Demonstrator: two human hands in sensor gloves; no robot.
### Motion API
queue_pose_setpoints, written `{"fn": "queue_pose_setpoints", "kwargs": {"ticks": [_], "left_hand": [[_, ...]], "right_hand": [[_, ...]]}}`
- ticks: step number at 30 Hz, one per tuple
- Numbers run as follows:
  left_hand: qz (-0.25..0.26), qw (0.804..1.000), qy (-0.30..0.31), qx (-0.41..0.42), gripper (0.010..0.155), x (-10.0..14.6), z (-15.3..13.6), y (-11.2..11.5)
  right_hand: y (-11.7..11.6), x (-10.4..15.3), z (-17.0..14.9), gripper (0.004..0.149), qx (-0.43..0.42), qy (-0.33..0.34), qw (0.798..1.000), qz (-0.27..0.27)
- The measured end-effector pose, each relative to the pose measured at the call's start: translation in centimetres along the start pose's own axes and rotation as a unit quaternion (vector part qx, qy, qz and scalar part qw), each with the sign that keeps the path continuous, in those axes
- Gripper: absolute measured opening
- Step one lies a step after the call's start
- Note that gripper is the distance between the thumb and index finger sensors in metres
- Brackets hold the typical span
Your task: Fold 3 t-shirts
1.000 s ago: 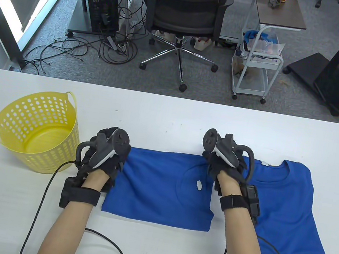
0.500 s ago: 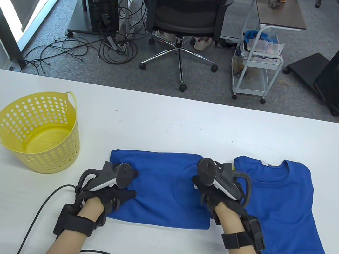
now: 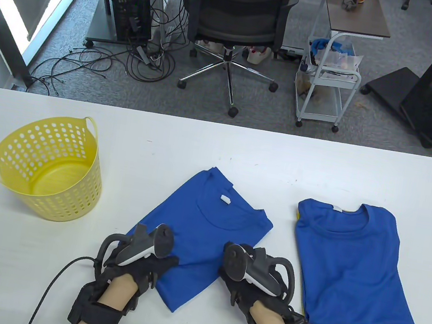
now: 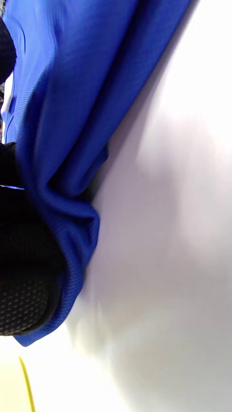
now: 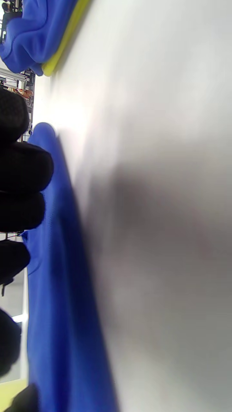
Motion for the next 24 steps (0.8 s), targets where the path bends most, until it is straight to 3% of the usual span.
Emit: {"fn": "queue_pose_setpoints", "kwargs": {"ticks": [3,7,9,14,21,24], "left_hand": [[0.055,0.994,0.064,0.065,0.065,1.1,-0.6,-1.2],[0.165,0.982,0.043,0.084,0.062,2.8,-3.1,-3.2],[0.135,0.988,-0.004,0.073,0.064,2.4,-4.9,-2.9],[0.099,0.991,-0.037,0.084,0.072,0.4,-8.0,-0.8],[0.006,0.997,-0.057,0.058,0.077,-2.3,-8.1,2.2],[0.002,0.997,-0.059,0.055,0.079,-2.4,-7.9,2.3]], "right_hand": [[-2.2,-0.3,0.9,0.067,0.032,0.004,0.999,0.031],[-2.8,-0.5,1.2,0.07,0.067,0.007,0.997,0.035],[-2.9,-0.4,1.3,0.069,0.063,0.007,0.997,0.04],[-2.4,-0.4,0.5,0.064,0.058,0.004,0.997,0.057],[-2.1,-0.3,-2.4,0.063,0.029,-0.011,0.995,0.09],[-2.0,0.0,-3.3,0.062,0.023,-0.005,0.995,0.099]]}}
Point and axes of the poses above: the tracker on the back of each hand, its own z axis roughly to the thumb side, its own x axis roughly from the fingertips to the wrist, y = z × x, the point moved 4 cm from there along -x, roughly from the wrist to the fingertips, and after that the axes turned 10 degrees about -z, right-handed, at the moved point
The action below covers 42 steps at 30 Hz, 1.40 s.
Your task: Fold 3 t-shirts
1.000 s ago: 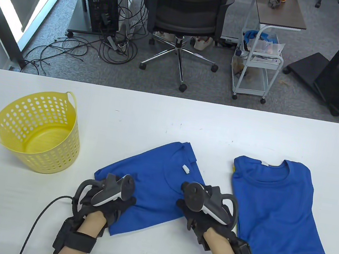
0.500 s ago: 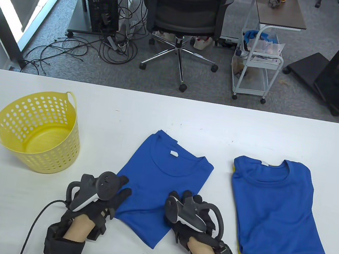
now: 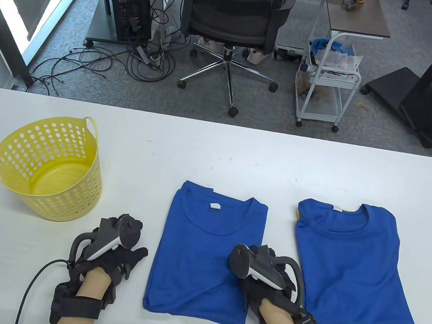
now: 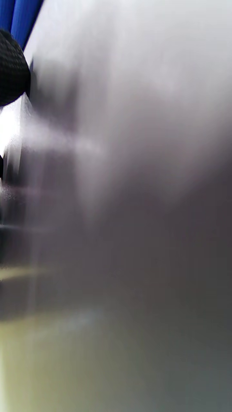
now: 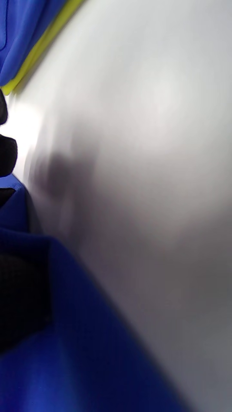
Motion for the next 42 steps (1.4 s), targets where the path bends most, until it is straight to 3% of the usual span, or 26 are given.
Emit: {"fn": "queue_pose_setpoints", "kwargs": {"ticks": [9,14,16,20,25,27,31,34,37,42], "left_hand": [[0.008,1.0,0.003,0.01,0.078,-0.1,0.1,0.0],[0.057,0.997,0.016,0.048,0.07,0.3,0.7,-1.2],[0.056,0.995,0.029,0.072,0.07,0.3,1.5,-1.3],[0.045,0.992,0.031,0.112,0.07,-0.3,3.5,-2.1],[0.049,0.996,-0.027,0.071,0.072,-1.5,6.3,-3.2],[0.057,0.995,-0.051,0.057,0.073,-2.1,7.3,-3.5],[0.095,0.992,-0.065,0.045,0.072,-2.9,8.7,-3.8],[0.07,0.994,-0.065,0.06,0.066,-3.1,9.0,-3.8],[0.076,0.993,-0.055,0.072,0.056,-3.1,9.1,-3.9],[0.094,0.993,-0.04,0.066,0.049,-3.1,9.1,-4.1]], "right_hand": [[0.1,0.3,-0.4,0.061,0.001,0.024,0.999,0.025],[4.3,0.6,-3.3,0.058,-0.103,-0.036,0.989,-0.099],[4.8,0.4,-5.0,0.058,-0.117,-0.077,0.983,-0.115],[3.4,-1.3,-6.9,0.057,-0.096,-0.138,0.981,-0.098],[1.0,-4.4,-6.9,0.062,-0.077,-0.174,0.981,-0.038],[1.2,-5.4,-6.6,0.064,-0.095,-0.189,0.976,-0.055],[1.4,-7.3,-5.8,0.063,-0.114,-0.2,0.972,-0.041],[1.3,-8.2,-5.2,0.058,-0.075,-0.207,0.975,-0.039],[1.1,-8.6,-4.3,0.048,-0.103,-0.188,0.976,-0.027],[1.0,-8.5,-3.0,0.044,-0.057,-0.165,0.984,-0.042]]}}
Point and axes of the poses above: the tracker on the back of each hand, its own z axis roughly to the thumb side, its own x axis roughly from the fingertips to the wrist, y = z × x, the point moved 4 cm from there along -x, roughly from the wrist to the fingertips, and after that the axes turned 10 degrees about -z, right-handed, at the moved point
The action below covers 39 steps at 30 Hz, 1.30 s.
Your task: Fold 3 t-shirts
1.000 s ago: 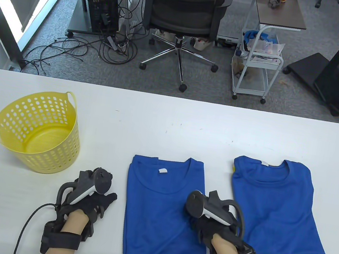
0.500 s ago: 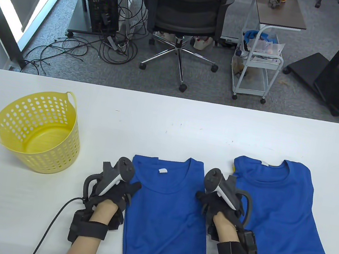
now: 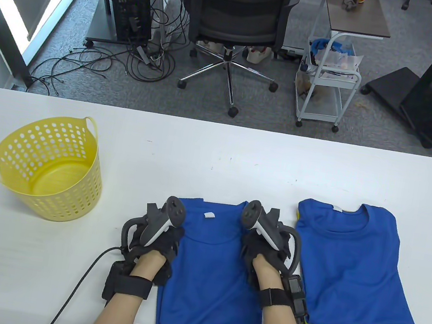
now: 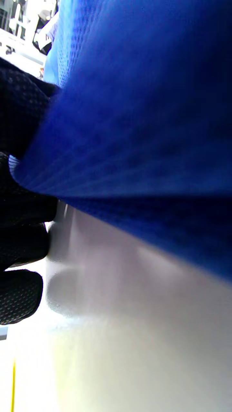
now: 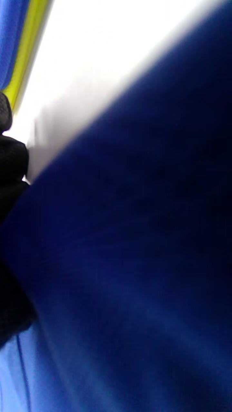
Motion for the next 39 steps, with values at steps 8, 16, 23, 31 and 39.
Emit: {"fn": "queue_pose_setpoints", "kwargs": {"ticks": [8,16,23,31,39], "left_hand": [[0.016,0.999,0.027,-0.014,0.048,1.5,0.1,0.4],[0.064,0.993,0.075,0.06,0.047,4.9,1.0,-1.3],[0.085,0.986,0.116,0.09,0.047,8.5,3.6,-1.6],[0.102,0.979,0.15,0.088,0.047,11.5,8.2,-0.8],[0.104,0.972,0.177,0.112,0.047,12.7,11.5,-1.0]], "right_hand": [[0.2,1.6,1.0,0.043,0.052,0.03,0.998,-0.032],[5.2,5.2,-2.2,0.044,0.032,0.043,0.994,-0.092],[8.9,8.9,-6.2,0.044,0.034,0.032,0.99,-0.13],[10.7,11.1,-11.7,0.044,0.023,-0.022,0.99,-0.136],[11.9,12.0,-15.6,0.044,0.011,-0.049,0.989,-0.141]]}}
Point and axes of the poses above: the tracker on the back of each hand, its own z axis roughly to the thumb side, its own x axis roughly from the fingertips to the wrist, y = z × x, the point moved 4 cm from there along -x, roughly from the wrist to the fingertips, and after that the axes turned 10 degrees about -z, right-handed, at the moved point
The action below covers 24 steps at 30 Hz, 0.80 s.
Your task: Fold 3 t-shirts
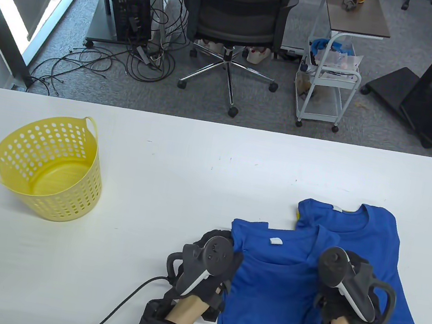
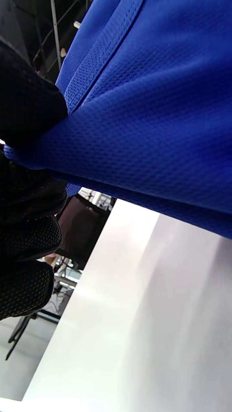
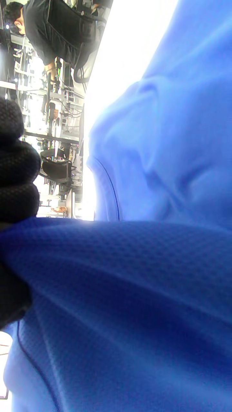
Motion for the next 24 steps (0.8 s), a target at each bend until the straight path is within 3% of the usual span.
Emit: {"fn": "queue_pose_setpoints", "kwargs": {"ticks": [13,24], "left_hand": [[-0.007,0.999,0.027,0.037,0.047,-1.1,3.3,2.2],[-0.018,0.996,0.045,0.071,0.047,-2.6,6.7,2.2]], "right_hand": [[1.7,-1.1,-4.0,0.044,0.015,-0.035,0.999,-0.008],[3.6,-2.6,-7.3,0.044,-0.013,-0.066,0.998,-0.017]]}}
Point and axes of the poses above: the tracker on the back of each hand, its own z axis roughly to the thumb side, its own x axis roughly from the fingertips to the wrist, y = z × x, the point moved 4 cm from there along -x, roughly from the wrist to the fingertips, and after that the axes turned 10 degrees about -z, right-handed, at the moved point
